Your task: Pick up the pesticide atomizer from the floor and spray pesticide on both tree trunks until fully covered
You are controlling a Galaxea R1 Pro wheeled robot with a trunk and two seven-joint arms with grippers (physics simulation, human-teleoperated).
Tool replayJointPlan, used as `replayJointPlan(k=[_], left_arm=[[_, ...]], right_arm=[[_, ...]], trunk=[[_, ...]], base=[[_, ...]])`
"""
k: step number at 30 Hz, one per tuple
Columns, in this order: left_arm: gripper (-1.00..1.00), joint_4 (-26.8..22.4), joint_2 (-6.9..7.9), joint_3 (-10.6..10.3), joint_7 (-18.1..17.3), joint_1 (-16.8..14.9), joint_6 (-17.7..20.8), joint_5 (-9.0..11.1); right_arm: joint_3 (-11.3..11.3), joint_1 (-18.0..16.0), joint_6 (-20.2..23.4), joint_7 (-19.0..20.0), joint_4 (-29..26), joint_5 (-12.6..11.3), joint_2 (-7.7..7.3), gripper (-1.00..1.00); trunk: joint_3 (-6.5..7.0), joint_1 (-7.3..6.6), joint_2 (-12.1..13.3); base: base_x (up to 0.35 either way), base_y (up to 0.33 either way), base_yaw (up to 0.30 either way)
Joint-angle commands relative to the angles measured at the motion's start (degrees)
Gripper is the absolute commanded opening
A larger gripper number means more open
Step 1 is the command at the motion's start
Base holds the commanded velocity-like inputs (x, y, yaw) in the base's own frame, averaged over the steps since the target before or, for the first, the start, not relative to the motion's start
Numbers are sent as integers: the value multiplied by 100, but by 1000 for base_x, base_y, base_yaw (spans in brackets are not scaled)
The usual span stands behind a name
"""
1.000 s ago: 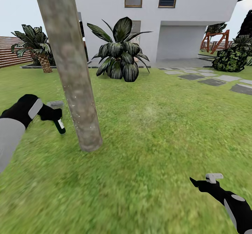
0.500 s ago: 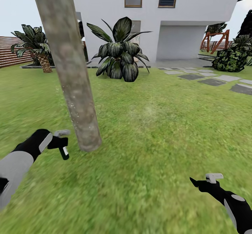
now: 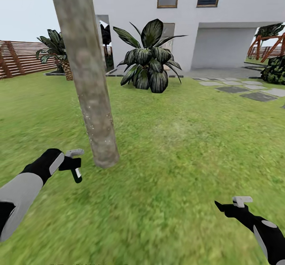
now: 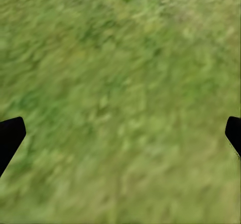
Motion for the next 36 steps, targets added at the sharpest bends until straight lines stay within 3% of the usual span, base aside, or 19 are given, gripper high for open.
replayJointPlan(k=[1, 17, 27, 30, 33, 36], left_arm=[[-100, -4, 5, -28, -28, -6, 17, -19], [-100, -4, 22, -27, -19, -6, 17, -26], [-100, -1, 11, -27, 16, 67, 3, -22], [-100, -12, -38, -18, 382, 118, -364, 12], [-100, -61, -177, -4, 902, 125, -483, 49], [-100, -77, -206, -4, 978, 126, -487, 67]], right_arm=[[-34, -3, 25, 46, -9, 45, 5, 100], [-34, -3, 25, 46, -10, 45, 5, 100], [-34, -3, 26, 46, -10, 45, 5, 100], [-34, -3, 28, 46, -10, 45, 5, 100], [-38, -3, 27, 46, -10, 45, 5, 100], [-35, -3, 28, 46, -10, 45, 5, 100]], trunk=[[-5, -1, -3], [-5, -1, -3], [-5, -1, -3], [-5, -1, -3], [-5, -1, -3], [-5, -1, -3]], base=[[0, -270, 81], [72, -270, 7], [146, -268, 158], [159, -256, 7], [104, -196, 1], [15, -42, 0]])
